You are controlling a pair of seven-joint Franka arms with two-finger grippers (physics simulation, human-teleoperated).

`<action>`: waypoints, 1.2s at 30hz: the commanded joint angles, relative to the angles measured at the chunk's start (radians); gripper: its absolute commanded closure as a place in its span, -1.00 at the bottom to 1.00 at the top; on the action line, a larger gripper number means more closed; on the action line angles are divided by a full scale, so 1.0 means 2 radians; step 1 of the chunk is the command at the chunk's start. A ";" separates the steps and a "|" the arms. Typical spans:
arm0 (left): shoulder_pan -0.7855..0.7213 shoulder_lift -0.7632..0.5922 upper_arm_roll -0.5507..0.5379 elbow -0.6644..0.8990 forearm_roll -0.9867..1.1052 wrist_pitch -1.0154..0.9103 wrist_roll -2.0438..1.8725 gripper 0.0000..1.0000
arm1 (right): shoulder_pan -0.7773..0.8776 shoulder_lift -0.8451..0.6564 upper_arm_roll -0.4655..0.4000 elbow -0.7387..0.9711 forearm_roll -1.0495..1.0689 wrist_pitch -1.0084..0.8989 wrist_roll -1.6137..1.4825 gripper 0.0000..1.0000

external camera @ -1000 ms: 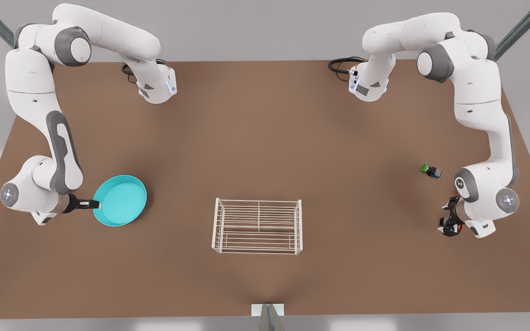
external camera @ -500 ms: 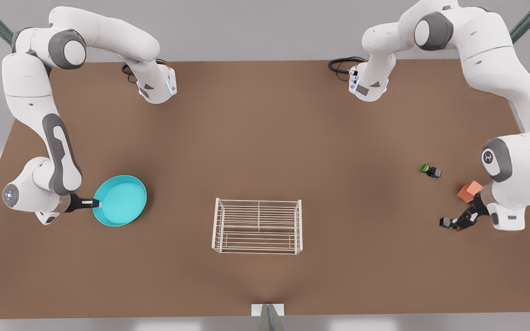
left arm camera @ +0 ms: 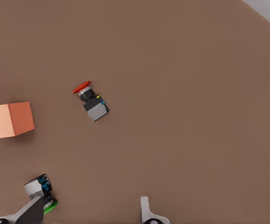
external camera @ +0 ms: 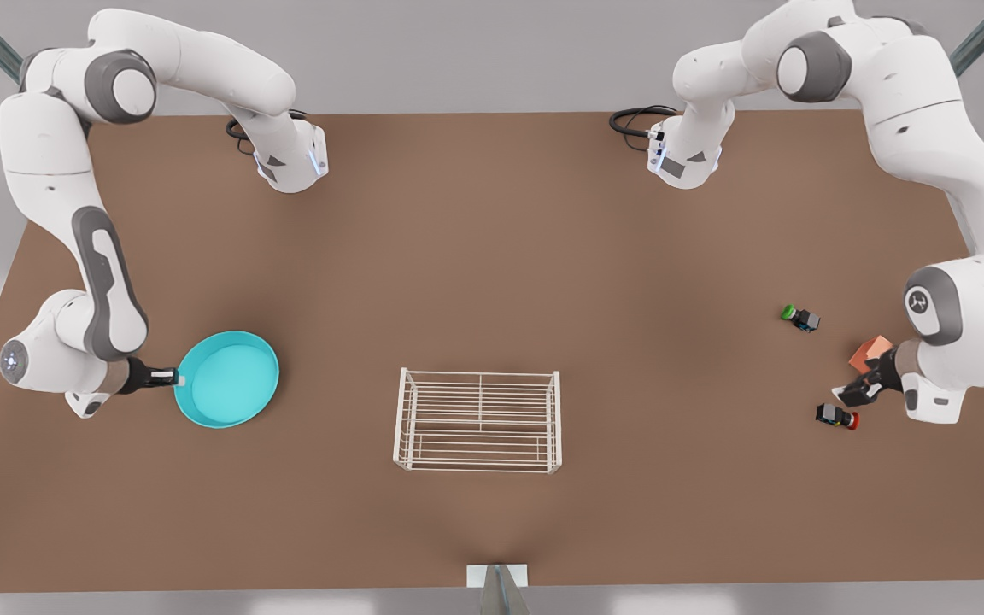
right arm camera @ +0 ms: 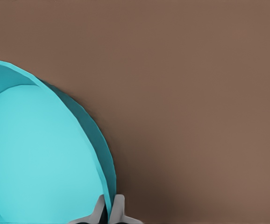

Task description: Place the plate on the shelf with right arm and place the red button switch in the plate with left arm

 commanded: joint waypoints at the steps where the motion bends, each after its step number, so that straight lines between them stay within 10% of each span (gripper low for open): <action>1: 0.006 0.009 0.001 -0.020 -0.017 0.060 -0.274 -1.00 | -0.018 -0.005 0.021 0.000 -0.002 -0.021 -0.013 0.63; 25: 0.014 0.147 0.023 -0.022 0.032 0.260 -0.370 -1.00 | -0.062 -0.121 0.223 0.010 0.073 -0.126 0.082 0.65; 33: 0.018 0.150 0.024 -0.034 0.057 0.270 -0.369 -1.00 | 0.064 -0.125 0.228 0.062 0.073 -0.150 0.223 0.65; 34: 0.018 0.150 0.024 -0.034 0.057 0.270 -0.369 -0.93 | 0.080 -0.121 0.226 0.070 0.071 -0.148 0.239 0.65; 36: 0.017 0.150 0.024 -0.034 0.057 0.270 -0.370 -0.11 | 0.118 -0.110 0.206 0.088 0.071 -0.146 0.265 0.65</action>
